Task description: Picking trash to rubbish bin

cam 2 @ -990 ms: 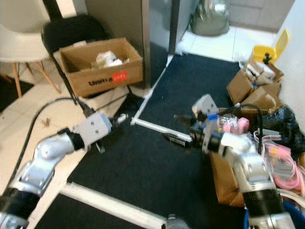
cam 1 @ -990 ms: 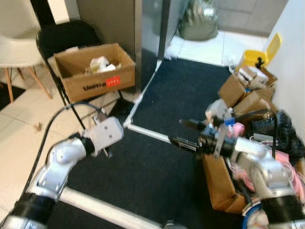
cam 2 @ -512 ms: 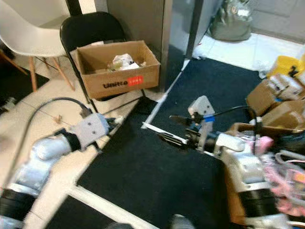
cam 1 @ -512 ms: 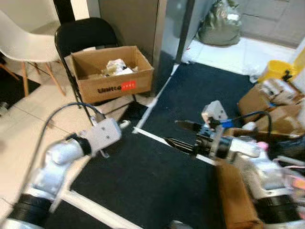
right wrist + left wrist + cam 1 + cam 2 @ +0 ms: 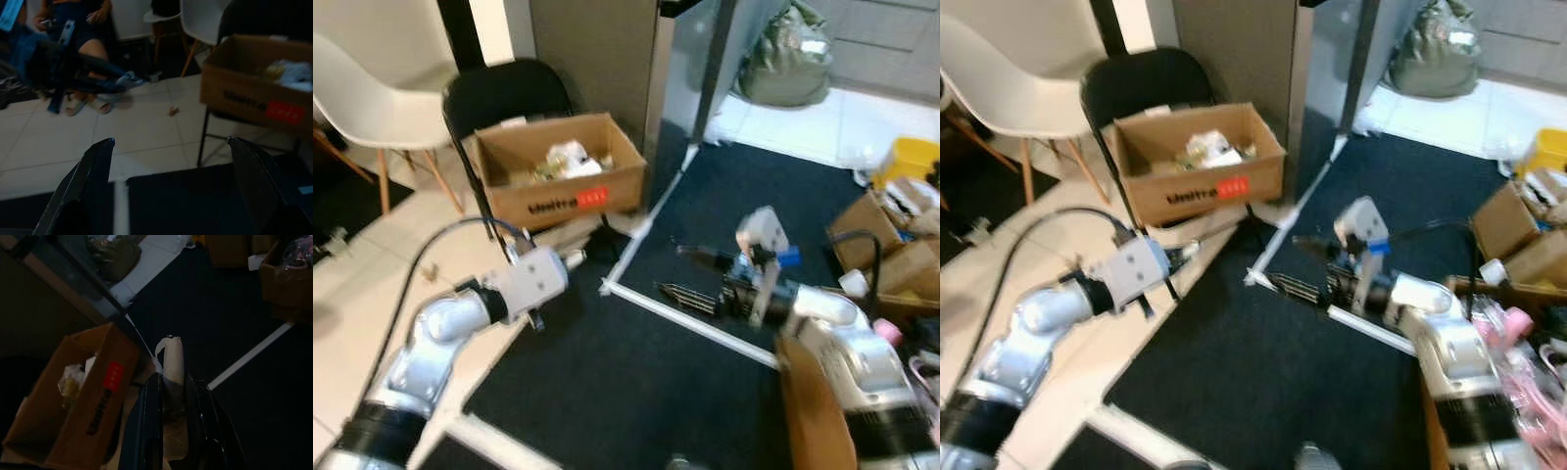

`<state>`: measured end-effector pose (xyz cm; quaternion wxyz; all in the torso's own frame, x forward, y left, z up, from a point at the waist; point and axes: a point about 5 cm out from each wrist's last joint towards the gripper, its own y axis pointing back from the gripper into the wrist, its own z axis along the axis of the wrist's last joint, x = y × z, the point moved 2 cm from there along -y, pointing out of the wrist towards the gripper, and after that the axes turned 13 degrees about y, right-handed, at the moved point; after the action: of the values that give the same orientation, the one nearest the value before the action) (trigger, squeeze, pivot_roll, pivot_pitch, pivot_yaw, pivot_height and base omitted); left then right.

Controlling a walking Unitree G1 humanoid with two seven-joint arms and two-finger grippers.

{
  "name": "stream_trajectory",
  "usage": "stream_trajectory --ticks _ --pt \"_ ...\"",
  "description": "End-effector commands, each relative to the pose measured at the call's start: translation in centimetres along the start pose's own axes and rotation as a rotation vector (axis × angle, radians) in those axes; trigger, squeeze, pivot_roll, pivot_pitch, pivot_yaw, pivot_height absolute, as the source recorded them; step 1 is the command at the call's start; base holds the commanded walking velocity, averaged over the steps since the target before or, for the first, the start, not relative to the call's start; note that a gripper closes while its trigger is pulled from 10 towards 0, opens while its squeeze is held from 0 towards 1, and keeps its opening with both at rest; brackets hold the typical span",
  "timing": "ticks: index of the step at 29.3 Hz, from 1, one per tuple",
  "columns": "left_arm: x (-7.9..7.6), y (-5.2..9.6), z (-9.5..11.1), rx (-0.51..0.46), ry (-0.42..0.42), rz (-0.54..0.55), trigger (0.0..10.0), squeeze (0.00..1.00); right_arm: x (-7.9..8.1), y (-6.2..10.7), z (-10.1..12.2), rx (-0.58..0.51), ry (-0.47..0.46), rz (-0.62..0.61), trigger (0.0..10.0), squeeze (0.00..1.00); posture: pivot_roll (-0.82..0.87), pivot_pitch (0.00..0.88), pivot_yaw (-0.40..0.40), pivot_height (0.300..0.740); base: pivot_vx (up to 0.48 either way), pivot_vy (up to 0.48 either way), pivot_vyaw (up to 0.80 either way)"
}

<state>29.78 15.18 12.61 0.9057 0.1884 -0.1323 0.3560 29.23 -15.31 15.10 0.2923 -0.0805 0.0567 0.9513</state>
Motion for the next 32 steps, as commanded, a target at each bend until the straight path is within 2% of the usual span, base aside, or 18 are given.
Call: stream_trajectory --ticks 1,32 --pt "0.06 0.19 -0.19 0.013 0.002 0.0 10.0 0.0 0.32 -0.32 0.4 -0.028 0.008 0.015 10.0 0.0 0.0 0.0 -0.003 0.74 0.281 0.0 0.0" --pt "-0.02 0.08 -0.68 0.023 0.006 0.001 10.0 0.0 0.56 -0.59 0.26 -0.038 0.003 0.024 10.0 0.0 0.0 0.0 -0.01 0.74 0.284 0.0 0.0"
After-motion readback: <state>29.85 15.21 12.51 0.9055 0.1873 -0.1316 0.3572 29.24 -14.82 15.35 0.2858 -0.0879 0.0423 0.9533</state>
